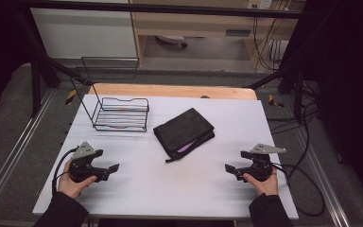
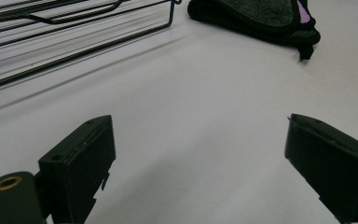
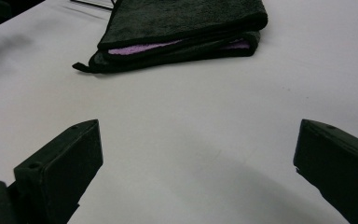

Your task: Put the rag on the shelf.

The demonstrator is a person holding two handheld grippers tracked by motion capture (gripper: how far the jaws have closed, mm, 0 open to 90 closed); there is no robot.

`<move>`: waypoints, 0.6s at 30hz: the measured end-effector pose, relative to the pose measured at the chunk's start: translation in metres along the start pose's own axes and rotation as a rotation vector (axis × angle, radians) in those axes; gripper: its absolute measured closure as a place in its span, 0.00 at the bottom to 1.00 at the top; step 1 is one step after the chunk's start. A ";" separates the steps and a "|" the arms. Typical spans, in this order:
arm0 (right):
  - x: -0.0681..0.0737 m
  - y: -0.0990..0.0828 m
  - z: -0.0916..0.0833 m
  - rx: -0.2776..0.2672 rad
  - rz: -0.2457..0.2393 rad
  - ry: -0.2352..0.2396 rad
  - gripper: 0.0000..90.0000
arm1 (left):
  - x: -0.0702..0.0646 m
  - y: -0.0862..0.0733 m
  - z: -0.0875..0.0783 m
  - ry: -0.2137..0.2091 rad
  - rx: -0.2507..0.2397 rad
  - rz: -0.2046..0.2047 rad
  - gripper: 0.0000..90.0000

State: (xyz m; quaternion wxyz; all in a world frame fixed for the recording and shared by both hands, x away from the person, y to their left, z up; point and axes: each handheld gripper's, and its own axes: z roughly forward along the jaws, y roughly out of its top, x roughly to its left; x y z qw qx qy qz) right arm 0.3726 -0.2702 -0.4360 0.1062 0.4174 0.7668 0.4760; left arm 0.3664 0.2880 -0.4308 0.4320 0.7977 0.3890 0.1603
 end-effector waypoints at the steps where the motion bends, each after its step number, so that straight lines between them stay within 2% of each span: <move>1: 0.000 0.000 0.000 -0.002 0.002 -0.001 0.02 | 0.000 0.000 0.000 0.001 0.001 0.000 0.09; 8: 0.003 0.001 0.002 0.002 0.000 -0.009 0.02 | 0.000 -0.001 0.000 -0.003 0.003 -0.005 0.09; 18: 0.019 0.007 0.015 0.030 -0.021 -0.009 0.02 | 0.001 -0.002 -0.001 -0.006 0.003 -0.005 0.09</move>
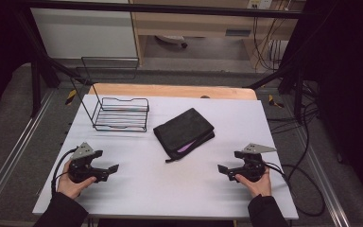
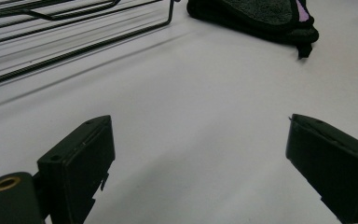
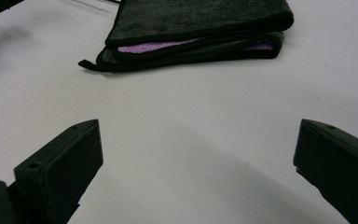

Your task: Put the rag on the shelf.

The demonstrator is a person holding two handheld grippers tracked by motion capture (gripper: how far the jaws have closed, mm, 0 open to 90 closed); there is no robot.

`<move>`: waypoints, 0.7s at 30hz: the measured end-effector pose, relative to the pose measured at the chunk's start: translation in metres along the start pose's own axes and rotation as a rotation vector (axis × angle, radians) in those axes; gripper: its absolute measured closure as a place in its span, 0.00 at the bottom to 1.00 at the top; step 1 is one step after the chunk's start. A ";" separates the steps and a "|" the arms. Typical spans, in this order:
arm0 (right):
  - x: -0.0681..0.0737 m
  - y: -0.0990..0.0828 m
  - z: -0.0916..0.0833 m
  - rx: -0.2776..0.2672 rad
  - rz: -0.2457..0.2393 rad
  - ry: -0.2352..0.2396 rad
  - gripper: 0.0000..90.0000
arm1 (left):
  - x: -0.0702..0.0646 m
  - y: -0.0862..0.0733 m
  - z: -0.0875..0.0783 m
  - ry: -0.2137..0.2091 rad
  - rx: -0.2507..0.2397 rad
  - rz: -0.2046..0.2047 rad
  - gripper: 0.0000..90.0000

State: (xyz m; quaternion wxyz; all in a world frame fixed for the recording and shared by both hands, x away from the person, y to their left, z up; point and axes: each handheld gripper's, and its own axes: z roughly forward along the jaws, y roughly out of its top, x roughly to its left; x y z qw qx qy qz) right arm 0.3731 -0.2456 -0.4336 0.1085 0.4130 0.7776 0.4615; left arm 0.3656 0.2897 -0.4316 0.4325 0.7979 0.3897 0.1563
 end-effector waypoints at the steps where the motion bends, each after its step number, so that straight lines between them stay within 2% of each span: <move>1: 0.002 0.001 0.002 0.005 -0.004 -0.001 0.02 | 0.000 0.000 0.000 0.001 0.001 -0.002 0.09; 7: 0.014 0.008 0.014 0.028 -0.040 -0.010 0.04 | 0.000 0.000 0.001 0.003 0.007 -0.007 0.09; 16: 0.033 0.022 0.033 0.031 -0.064 -0.028 0.11 | 0.000 0.001 0.001 0.008 0.008 -0.011 0.09; 21: 0.044 0.031 0.046 0.050 -0.073 -0.036 0.12 | 0.001 0.000 0.001 0.011 0.009 -0.015 0.09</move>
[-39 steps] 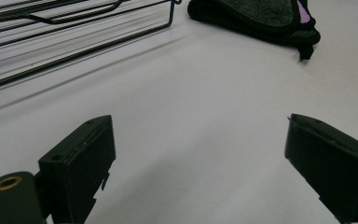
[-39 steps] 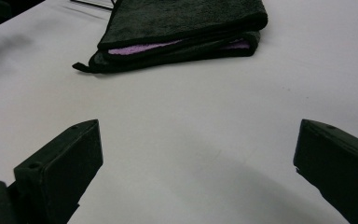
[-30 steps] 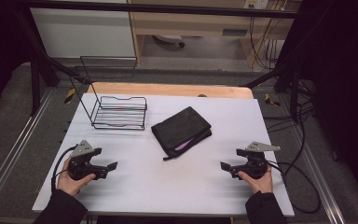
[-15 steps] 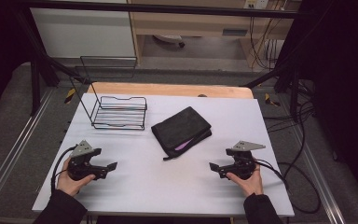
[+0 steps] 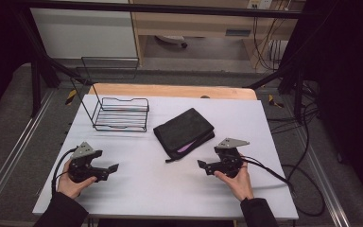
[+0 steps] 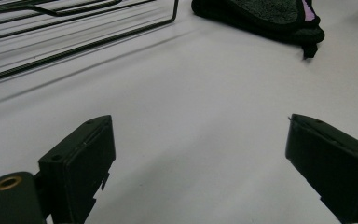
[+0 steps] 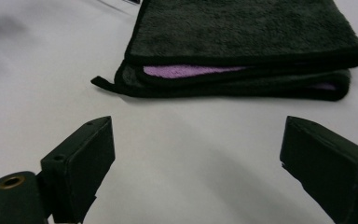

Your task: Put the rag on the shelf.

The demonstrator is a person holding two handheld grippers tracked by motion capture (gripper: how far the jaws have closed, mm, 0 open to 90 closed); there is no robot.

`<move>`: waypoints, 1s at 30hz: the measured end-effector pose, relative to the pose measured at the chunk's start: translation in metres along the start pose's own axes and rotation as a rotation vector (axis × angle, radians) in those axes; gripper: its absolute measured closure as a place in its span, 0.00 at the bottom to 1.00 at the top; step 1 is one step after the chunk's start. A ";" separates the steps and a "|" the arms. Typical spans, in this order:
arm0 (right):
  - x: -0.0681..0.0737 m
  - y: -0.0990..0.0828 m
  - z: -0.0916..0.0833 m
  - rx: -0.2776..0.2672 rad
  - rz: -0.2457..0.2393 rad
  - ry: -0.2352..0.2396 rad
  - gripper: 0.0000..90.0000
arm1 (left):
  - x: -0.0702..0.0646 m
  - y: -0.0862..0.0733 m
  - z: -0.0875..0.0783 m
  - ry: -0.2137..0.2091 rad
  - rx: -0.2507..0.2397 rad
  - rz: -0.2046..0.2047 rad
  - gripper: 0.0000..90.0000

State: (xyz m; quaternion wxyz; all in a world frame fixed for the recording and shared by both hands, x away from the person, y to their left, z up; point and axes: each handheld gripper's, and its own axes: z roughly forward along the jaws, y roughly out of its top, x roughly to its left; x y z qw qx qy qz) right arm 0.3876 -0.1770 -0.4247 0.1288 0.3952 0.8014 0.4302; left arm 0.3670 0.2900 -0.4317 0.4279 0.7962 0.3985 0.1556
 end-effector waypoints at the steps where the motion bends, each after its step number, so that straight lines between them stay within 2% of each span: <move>1: 0.002 0.002 0.002 0.002 -0.001 0.002 0.13 | 0.000 0.000 0.000 0.000 0.000 0.000 0.09; 9: 0.019 0.019 0.022 0.019 -0.054 -0.003 0.20 | 0.000 0.000 0.001 0.000 0.007 0.000 0.09; 14: 0.032 0.032 0.046 0.041 -0.104 -0.006 0.27 | 0.000 0.000 0.001 -0.001 0.009 -0.002 0.09; 15: 0.032 0.032 0.046 0.041 -0.104 -0.006 0.27 | 0.000 -0.001 0.001 -0.002 0.010 -0.001 0.09; 16: 0.037 0.035 0.055 0.050 -0.114 -0.004 0.29 | 0.000 -0.001 0.001 -0.001 0.010 -0.001 0.10; 22: 0.046 0.042 0.078 0.076 -0.129 -0.011 0.33 | 0.000 -0.001 0.001 -0.001 0.014 -0.001 0.10; 26: 0.053 0.044 0.094 0.101 -0.143 -0.038 0.34 | 0.001 -0.001 0.002 -0.002 0.017 -0.003 0.10; 30: 0.057 0.041 0.103 0.116 -0.177 -0.070 0.33 | 0.001 -0.001 0.001 -0.003 0.017 -0.003 0.10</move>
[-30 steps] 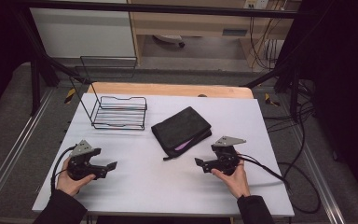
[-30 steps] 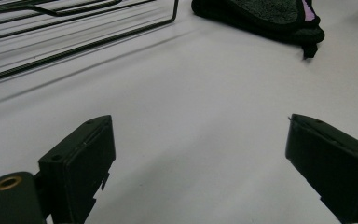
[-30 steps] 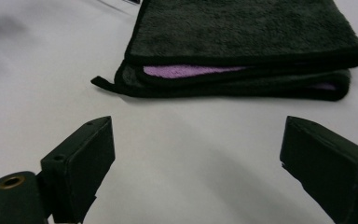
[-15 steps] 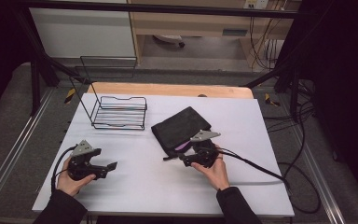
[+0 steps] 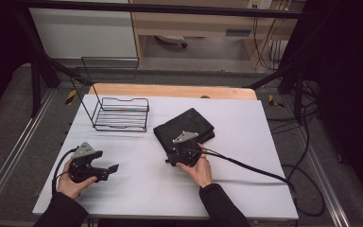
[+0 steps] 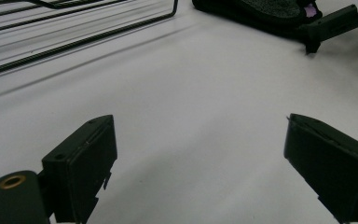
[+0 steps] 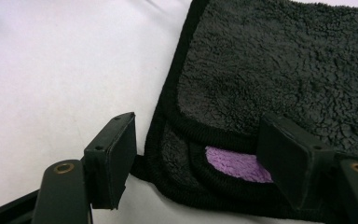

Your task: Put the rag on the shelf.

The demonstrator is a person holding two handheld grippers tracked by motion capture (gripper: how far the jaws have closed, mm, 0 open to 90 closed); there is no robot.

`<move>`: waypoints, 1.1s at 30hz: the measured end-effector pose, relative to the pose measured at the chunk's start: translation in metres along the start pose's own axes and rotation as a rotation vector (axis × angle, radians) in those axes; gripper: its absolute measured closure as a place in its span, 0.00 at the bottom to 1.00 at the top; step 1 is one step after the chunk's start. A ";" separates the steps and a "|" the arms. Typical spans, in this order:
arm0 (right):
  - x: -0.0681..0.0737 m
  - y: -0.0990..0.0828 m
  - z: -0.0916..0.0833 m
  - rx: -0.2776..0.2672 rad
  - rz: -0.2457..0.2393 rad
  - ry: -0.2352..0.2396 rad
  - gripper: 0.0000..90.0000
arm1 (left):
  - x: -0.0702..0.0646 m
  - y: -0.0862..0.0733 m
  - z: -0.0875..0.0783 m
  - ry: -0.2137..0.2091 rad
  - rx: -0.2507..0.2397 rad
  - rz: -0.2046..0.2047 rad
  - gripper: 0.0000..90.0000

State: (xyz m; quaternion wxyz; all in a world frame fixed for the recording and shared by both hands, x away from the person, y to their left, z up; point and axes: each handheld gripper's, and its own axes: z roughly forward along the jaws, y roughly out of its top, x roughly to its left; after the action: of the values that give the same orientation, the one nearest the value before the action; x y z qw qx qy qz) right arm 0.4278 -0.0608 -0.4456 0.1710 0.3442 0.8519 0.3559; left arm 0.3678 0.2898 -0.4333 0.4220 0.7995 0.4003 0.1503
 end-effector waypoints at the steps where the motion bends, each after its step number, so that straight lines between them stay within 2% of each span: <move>1: 0.000 -0.001 0.001 0.003 -0.010 -0.009 0.33 | 0.000 0.000 0.000 0.000 0.000 -0.001 0.10; 5: 0.003 -0.005 0.001 0.024 -0.058 -0.043 0.37 | 0.000 0.000 0.000 0.001 0.005 -0.001 0.11; 9: 0.003 -0.006 0.001 0.023 -0.062 -0.061 0.44 | 0.000 0.000 0.000 -0.001 0.007 0.001 0.11; 13: 0.001 -0.005 0.000 0.030 -0.064 -0.057 0.50 | 0.000 0.000 0.001 -0.001 0.009 -0.002 0.11; 18: -0.002 -0.005 -0.001 0.034 -0.087 -0.065 0.69 | 0.000 0.000 0.000 -0.001 0.008 -0.003 0.11; 19: -0.002 -0.005 -0.001 0.034 -0.087 -0.065 0.69 | 0.000 -0.001 0.000 -0.001 0.009 -0.003 0.11; 20: -0.004 -0.006 -0.001 0.026 -0.097 -0.068 0.75 | 0.000 -0.001 0.001 -0.001 0.010 -0.003 0.11; 22: -0.006 -0.008 -0.002 0.021 -0.099 -0.067 0.79 | 0.000 -0.001 0.001 -0.001 0.011 -0.003 0.11; 33: -0.011 -0.004 -0.004 0.018 -0.083 -0.048 0.87 | 0.001 -0.001 0.002 -0.002 0.010 -0.007 0.11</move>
State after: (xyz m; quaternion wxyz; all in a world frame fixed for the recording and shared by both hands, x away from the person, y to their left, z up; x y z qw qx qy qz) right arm 0.4319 -0.0728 -0.4451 0.2030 0.3187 0.8641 0.3326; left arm 0.3691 0.2897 -0.4348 0.4190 0.8002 0.4035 0.1460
